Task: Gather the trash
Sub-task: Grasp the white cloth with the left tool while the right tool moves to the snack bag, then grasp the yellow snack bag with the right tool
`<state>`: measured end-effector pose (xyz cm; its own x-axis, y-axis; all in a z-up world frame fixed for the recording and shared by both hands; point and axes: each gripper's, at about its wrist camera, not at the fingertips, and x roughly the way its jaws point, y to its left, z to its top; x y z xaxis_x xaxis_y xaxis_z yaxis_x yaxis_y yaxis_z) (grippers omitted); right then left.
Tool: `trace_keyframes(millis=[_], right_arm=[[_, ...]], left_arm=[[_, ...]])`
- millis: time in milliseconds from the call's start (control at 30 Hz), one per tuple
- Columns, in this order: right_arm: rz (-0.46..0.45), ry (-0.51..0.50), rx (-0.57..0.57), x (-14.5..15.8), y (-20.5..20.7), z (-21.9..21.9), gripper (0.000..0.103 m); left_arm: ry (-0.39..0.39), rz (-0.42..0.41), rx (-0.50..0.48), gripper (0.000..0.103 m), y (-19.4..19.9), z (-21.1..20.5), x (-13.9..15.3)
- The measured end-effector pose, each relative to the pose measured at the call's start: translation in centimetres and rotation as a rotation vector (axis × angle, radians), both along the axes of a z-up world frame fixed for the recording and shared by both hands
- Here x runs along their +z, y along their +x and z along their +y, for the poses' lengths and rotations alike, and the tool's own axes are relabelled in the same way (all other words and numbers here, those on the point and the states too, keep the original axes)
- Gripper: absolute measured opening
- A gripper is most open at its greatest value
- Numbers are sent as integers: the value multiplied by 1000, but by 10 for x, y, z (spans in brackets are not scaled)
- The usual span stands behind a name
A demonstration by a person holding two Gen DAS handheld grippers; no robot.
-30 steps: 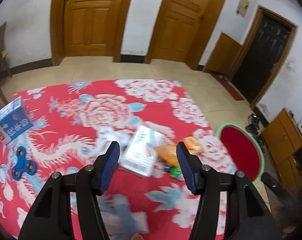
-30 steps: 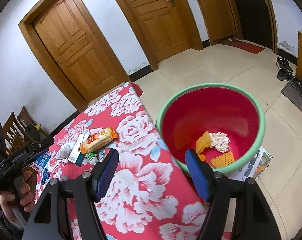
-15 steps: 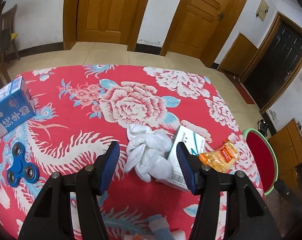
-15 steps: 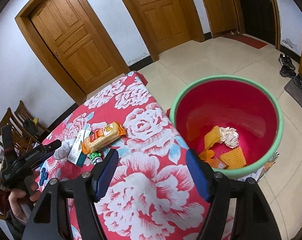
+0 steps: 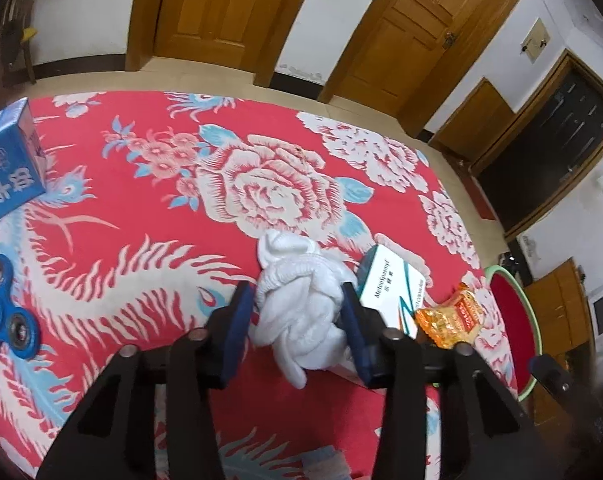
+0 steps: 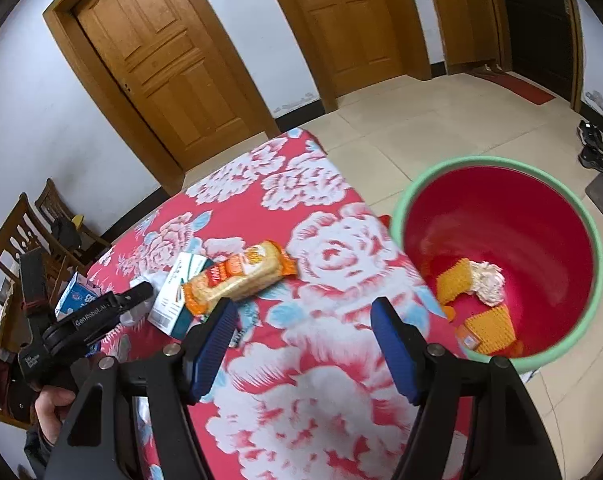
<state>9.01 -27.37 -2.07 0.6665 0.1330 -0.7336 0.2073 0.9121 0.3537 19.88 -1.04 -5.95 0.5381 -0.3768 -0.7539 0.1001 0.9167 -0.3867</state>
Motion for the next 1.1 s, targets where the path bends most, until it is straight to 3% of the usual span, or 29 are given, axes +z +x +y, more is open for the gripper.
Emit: trace_keyframes(millis=[100,200,567,933,1033,1100], right_arm=[[12,10,23,-3,11,10,72],[35,30,42,-6,22,18,72],[75,64,46,-18,66,43,72],[106,33,18,-36,93,57,72],[103,23,22,-36,92,58,60],[99,23,29,-37,92,57,59]], left_arm=[[-8,-19,-2,28,-2,1,2],[-32,-22,0,25,-3,5,2],[-49,-53,25,24,-8,18,9],[-65,-53,41,24,-8,24,9],[-67,-55,42,24,-9,25,9],[-68,-59,38,24,-10,24,10]])
